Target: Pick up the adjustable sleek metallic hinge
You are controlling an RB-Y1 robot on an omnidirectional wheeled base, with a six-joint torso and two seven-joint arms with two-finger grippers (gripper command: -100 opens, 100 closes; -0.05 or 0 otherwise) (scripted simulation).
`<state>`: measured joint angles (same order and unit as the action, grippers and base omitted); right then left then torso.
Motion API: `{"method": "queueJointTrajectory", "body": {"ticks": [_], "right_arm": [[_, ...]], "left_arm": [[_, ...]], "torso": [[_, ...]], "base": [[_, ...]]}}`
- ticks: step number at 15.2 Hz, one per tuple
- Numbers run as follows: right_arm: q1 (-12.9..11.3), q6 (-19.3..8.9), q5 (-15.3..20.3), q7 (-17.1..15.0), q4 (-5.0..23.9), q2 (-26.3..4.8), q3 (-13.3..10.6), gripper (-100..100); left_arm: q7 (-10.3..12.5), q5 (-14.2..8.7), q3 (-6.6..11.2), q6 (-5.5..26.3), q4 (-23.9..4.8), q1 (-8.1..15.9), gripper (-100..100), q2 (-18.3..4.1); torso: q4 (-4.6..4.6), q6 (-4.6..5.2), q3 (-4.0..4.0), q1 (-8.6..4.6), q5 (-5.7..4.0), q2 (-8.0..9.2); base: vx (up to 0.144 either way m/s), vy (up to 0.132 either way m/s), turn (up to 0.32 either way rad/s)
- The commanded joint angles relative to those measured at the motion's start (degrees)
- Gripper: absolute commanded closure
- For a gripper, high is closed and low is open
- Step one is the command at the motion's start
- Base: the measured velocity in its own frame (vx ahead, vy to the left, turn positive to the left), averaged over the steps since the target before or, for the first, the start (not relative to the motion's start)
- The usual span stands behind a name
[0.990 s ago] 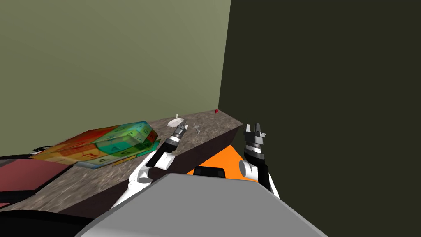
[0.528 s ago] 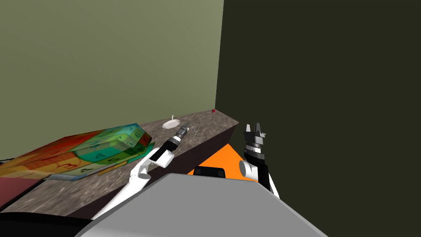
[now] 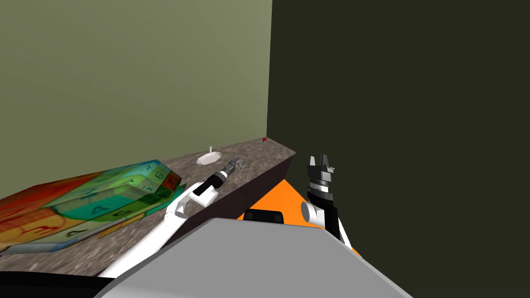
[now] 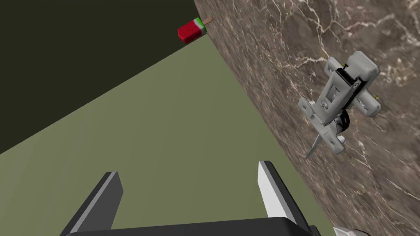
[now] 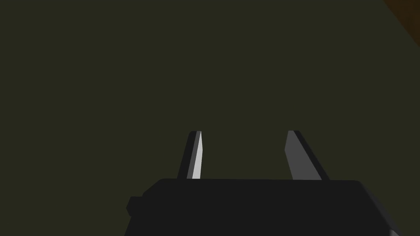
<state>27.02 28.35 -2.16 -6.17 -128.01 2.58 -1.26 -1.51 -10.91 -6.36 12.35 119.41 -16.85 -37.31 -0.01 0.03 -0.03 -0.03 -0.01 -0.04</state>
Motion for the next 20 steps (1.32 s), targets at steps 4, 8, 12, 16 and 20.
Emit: {"method": "queueJointTrajectory", "body": {"ticks": [4, 8, 12, 16, 20], "right_arm": [[0.0, 0.0, 0.0, 0.0, 0.0, 0.0, 0.0, 0], [0.0, 0.0, 0.0, 0.0, 0.0, 0.0, 0.0, 0], [0.0, 0.0, 0.0, 0.0, 0.0, 0.0, 0.0, 0], [0.0, 0.0, 0.0, 0.0, 0.0, 0.0, 0.0, 0], [0.0, 0.0, 0.0, 0.0, 0.0, 0.0, 0.0, 0]], "left_arm": [[0.4, -1.3, -0.79, 5.8, -2.2, 1.6, -100, -3.3], [0.7, -2.5, -1.71, 10.5, -4.5, 3.2, -100, -6.6], [0.8, -3.2, -2.16, 13.7, -5.7, 4.0, -100, -8.2], [1.1, -4.4, -3.02, 18.4, -7.9, 5.6, -100, -11.3], [1.3, -5.6, -3.83, 22.4, -10.0, 7.1, -100, -14.1]], "torso": [[0.00, -0.01, -0.01, 0.00, 0.00, -0.01], [0.00, -0.04, 0.00, 0.00, 0.00, 0.01], [0.00, -0.02, 0.00, 0.00, 0.00, 0.00], [0.00, -0.04, 0.00, 0.00, 0.00, -0.01], [0.00, -0.02, -0.01, 0.00, 0.00, -0.02]], "base": [[0.006, -0.010, -0.121], [0.006, -0.009, -0.097], [0.008, -0.008, -0.096], [0.009, -0.008, -0.121], [0.012, -0.008, -0.126]]}}
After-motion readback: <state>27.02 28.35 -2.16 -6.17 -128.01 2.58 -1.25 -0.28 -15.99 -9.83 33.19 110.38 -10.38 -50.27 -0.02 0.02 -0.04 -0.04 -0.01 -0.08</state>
